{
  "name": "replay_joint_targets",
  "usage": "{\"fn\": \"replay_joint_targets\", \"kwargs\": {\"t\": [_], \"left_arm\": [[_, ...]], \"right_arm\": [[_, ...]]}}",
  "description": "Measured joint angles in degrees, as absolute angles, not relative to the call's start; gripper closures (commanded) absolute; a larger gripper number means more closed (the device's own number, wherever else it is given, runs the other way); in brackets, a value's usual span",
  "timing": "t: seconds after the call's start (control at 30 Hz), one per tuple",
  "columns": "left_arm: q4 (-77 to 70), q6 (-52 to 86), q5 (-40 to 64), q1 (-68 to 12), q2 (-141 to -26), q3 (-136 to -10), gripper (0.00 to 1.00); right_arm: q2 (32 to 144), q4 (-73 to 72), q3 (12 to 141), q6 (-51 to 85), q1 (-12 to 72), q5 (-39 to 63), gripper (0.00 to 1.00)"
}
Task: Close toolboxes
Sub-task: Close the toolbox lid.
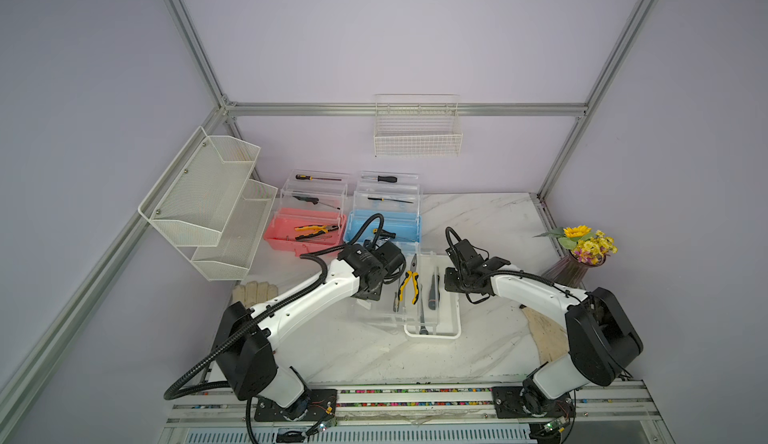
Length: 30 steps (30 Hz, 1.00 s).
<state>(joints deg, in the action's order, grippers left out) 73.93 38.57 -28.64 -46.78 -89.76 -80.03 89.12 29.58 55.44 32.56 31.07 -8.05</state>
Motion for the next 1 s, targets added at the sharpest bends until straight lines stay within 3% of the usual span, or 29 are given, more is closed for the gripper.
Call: {"fn": "replay_joint_targets", "kwargs": {"t": [0.3,0.6,0.77,1.0], "left_arm": [[83.0,38.57,-35.64,-53.95,-97.06,-94.26,1.0],[83.61,38.44,-36.75,-56.1,-98.04,-96.68,0.93],[80.05,37.65,-34.74,-57.08,-97.97,-97.01,0.74],[64.99,37.26,-24.12,-61.25,-97.38,-99.77,0.58]], "right_arm": [[88.62,28.62,54.65,33.82,30.85,-7.66,0.9],[87.83,27.51,53.6,34.46,30.74,-6.55,0.84],[87.5,26.74,52.84,34.35,30.7,-5.21,0.79],[86.96,25.67,52.77,34.22,31.2,-1.06,0.75]]}}
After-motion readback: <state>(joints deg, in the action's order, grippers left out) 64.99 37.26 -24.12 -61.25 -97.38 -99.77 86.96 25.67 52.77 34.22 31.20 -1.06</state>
